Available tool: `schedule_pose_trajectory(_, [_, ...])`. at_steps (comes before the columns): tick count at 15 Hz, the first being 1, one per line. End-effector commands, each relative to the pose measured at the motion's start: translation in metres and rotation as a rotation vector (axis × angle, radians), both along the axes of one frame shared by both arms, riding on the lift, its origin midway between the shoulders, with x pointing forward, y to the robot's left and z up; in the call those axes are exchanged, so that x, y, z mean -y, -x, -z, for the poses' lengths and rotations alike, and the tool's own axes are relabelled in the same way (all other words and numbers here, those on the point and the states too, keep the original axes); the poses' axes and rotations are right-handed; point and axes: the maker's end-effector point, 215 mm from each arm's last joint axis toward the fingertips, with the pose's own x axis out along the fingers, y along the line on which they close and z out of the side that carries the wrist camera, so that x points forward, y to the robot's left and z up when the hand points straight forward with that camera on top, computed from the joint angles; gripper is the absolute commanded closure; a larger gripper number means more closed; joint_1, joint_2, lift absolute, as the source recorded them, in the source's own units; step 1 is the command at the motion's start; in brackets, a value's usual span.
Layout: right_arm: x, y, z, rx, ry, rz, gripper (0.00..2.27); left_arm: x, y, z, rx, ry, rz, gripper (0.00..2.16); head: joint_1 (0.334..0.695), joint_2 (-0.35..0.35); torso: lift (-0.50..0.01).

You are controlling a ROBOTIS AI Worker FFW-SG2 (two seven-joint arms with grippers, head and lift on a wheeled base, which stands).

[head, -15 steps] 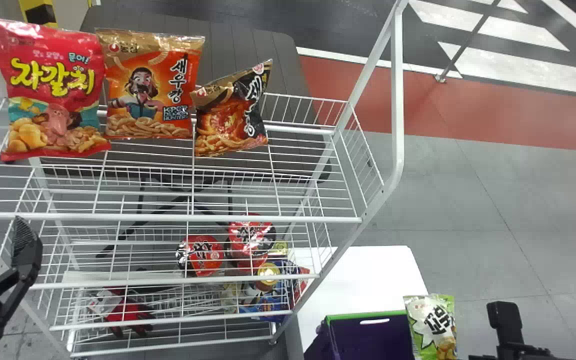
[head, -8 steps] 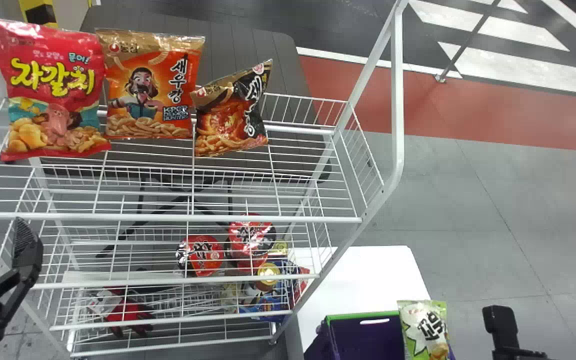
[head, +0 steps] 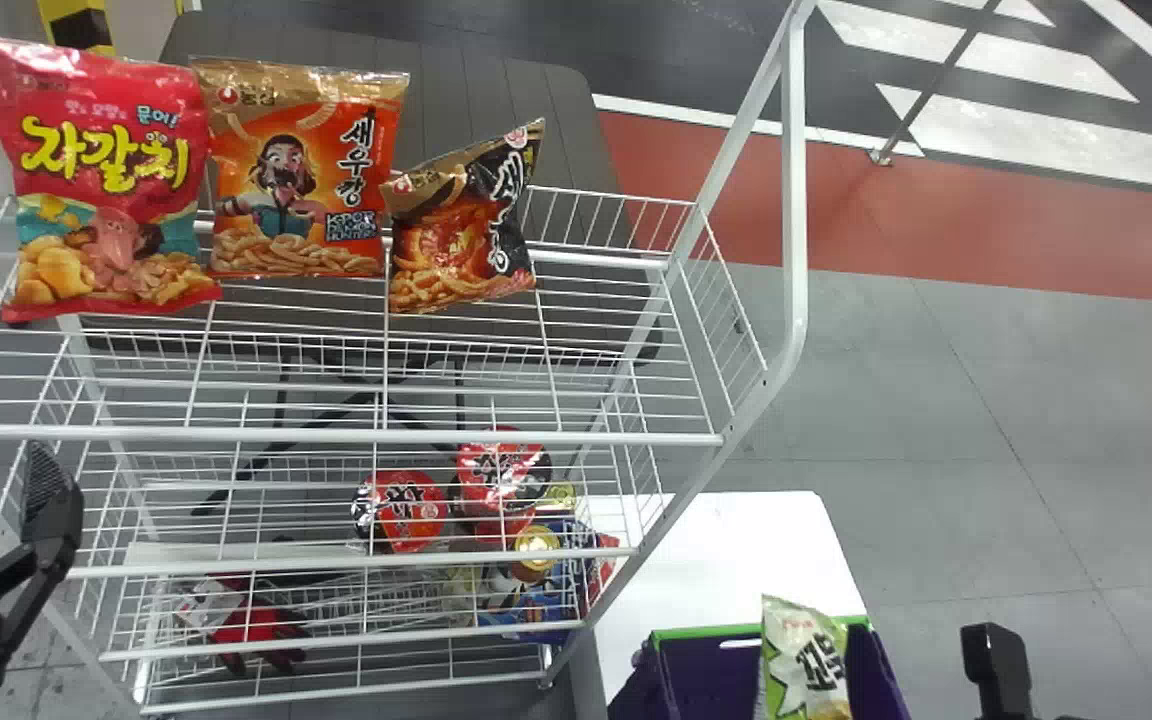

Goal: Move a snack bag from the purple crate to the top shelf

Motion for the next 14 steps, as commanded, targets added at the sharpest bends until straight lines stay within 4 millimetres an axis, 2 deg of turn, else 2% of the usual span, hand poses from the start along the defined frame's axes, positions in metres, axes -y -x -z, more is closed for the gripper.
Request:
schedule_pose_trajectory(1, [-0.034,-0.008,-0.026,0.018,-0.05,0.011,2.11,0.002,0.001,0.002,-0.005,-0.005,0.004,0.13,0.695,-0.35,0.001])
schedule_pose_trajectory(3, [-0.069,-0.018,-0.049,0.06,-0.073,0.005,2.11,0.003,0.001,0.0,-0.004,-0.005,0.004,0.13,0.695,-0.35,0.001])
schedule_pose_trajectory(4, [-0.091,-0.017,-0.061,0.069,-0.084,-0.012,2.11,0.003,0.004,0.0,-0.005,-0.004,0.002,0.13,0.695,-0.347,0.001])
schedule_pose_trajectory(5, [-0.105,-0.014,-0.072,0.076,-0.086,-0.029,2.11,0.002,0.005,-0.001,-0.003,-0.009,0.0,0.13,0.695,-0.295,0.001])
schedule_pose_trajectory(6, [-0.121,-0.013,-0.084,0.091,-0.087,-0.044,2.11,0.0,0.006,-0.001,-0.003,-0.011,-0.004,0.13,0.695,-0.272,0.001])
schedule_pose_trajectory(8, [-0.15,0.001,-0.108,0.063,-0.117,-0.05,2.11,-0.003,0.007,-0.002,-0.001,-0.011,-0.011,0.13,0.695,-0.198,0.001])
schedule_pose_trajectory(11, [-0.163,-0.003,-0.135,0.12,-0.1,-0.096,2.11,-0.006,0.01,0.001,-0.009,-0.012,-0.017,0.13,0.695,-0.135,0.001])
schedule_pose_trajectory(14, [-0.172,-0.036,-0.163,0.268,-0.074,-0.168,2.11,-0.007,0.014,0.001,-0.01,-0.013,-0.021,0.13,0.695,-0.1,0.001])
